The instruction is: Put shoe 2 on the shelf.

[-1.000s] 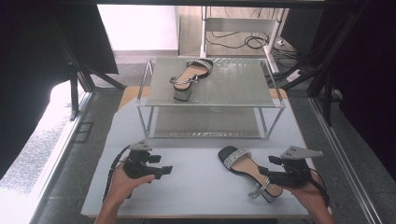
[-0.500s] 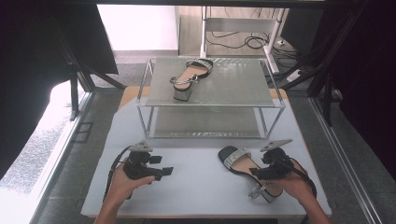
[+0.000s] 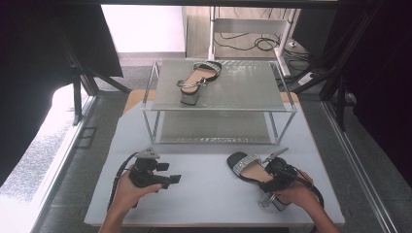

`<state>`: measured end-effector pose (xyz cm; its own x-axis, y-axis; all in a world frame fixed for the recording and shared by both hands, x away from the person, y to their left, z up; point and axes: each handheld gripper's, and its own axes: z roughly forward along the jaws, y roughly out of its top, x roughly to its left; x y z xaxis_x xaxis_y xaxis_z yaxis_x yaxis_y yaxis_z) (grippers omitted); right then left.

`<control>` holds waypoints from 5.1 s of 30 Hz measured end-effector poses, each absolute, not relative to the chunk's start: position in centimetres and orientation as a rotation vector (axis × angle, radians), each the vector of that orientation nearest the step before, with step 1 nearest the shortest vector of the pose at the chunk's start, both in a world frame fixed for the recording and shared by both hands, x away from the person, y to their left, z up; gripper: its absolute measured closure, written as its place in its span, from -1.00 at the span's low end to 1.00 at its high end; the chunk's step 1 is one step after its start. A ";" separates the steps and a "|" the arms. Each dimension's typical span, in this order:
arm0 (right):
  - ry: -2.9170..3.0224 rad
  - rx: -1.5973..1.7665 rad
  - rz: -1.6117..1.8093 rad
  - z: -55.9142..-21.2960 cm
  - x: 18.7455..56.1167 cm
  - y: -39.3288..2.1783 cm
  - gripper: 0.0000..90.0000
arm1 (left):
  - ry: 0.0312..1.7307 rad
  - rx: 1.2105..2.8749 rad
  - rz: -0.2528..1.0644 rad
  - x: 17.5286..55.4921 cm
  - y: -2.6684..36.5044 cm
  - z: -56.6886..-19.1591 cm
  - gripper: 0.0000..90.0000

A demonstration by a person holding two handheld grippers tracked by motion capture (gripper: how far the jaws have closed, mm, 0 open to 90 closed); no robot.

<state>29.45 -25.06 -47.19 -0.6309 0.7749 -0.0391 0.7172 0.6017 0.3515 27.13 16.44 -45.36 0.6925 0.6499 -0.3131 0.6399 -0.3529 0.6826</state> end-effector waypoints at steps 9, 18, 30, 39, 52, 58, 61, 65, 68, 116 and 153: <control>2.684 1.325 0.421 -48.3 29.9 -25.1 -0.22 | 0.983 2.085 0.012 27.2 16.1 -45.6 -0.34; 2.696 1.382 0.436 -48.1 30.2 -25.2 -0.08 | 0.989 2.071 0.018 27.1 16.2 -45.4 -0.34; 2.683 1.474 0.710 -47.3 30.3 -27.2 -0.08 | 0.996 2.047 0.018 27.1 16.9 -45.2 -0.34; 2.665 1.471 0.942 -45.0 29.4 -28.1 -0.08 | 0.992 2.044 0.016 27.0 16.9 -45.2 -0.34; 2.628 1.397 1.160 -40.5 28.6 -27.8 -0.08 | 0.985 2.018 -0.001 26.9 17.2 -44.9 -0.34; 2.582 1.359 1.242 -37.9 29.0 -27.3 -0.08 | 0.990 2.022 0.012 27.0 17.2 -44.9 -0.34; 2.570 1.356 1.270 -36.8 29.5 -27.1 -0.08 | 0.990 2.030 0.020 27.0 17.2 -45.0 -0.34; 2.559 1.356 1.283 -35.5 30.5 -26.6 -0.08 | 0.988 2.029 0.019 27.0 17.2 -44.9 -0.34; 2.532 1.343 1.295 -34.5 31.2 -26.1 -0.08 | 0.990 2.024 0.020 27.0 17.2 -44.9 -0.34; 2.338 1.604 1.212 -27.4 45.5 -23.0 -0.07 | 0.973 2.013 0.003 27.0 17.8 -44.7 -0.34; 2.251 1.814 0.833 -30.4 54.7 -20.0 -0.09 | 0.947 2.012 -0.002 26.7 17.8 -44.4 -0.34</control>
<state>54.71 -19.98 -30.43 -0.2675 0.9349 0.2333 0.8615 0.1235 0.4926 26.69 17.76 -44.39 0.7087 0.6182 -0.3399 0.6199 -0.3157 0.7183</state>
